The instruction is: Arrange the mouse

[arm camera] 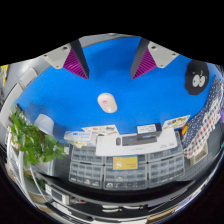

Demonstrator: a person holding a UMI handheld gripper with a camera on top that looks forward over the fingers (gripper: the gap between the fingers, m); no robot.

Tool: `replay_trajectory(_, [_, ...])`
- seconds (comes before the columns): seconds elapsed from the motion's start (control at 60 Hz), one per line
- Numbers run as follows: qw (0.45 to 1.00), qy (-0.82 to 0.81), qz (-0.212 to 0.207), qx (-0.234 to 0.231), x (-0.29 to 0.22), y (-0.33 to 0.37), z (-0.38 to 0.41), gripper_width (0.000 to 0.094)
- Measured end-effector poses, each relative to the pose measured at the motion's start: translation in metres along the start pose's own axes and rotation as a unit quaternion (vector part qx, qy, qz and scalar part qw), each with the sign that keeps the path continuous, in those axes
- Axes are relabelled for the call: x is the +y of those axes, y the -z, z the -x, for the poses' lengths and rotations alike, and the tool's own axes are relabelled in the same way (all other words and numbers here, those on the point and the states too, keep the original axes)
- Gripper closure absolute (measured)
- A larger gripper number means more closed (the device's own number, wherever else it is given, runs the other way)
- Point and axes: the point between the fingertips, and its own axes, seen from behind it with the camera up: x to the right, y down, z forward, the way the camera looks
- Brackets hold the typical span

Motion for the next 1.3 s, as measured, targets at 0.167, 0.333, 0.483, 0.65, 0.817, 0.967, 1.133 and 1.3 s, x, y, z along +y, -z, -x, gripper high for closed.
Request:
replay_trajectory(0.167, [0.999,0.014,0.023,-0.030,-0.015,-0.067,-0.023,0.0100])
replay_trajectory(0.333, [0.997,0.032,0.025,-0.072,-0.045,-0.117,-0.016,0.0119])
replay_trajectory(0.483, [0.996,0.038,0.029,-0.080,-0.056,-0.143,-0.011,0.0245])
replay_trajectory(0.65, [0.995,0.046,0.026,-0.082,-0.058,-0.151,-0.007,0.0479])
replay_trajectory(0.817, [0.996,0.038,0.039,-0.076,-0.055,-0.149,-0.007,0.0568])
replay_trajectory(0.967, [0.996,0.029,0.059,-0.068,-0.057,-0.150,-0.008,0.0611])
replay_trajectory(1.133, [0.998,0.025,0.030,-0.047,-0.106,-0.121,0.012,0.0610])
replay_trajectory(1.3, [0.998,0.025,-0.040,-0.048,-0.172,-0.054,0.097,0.0608])
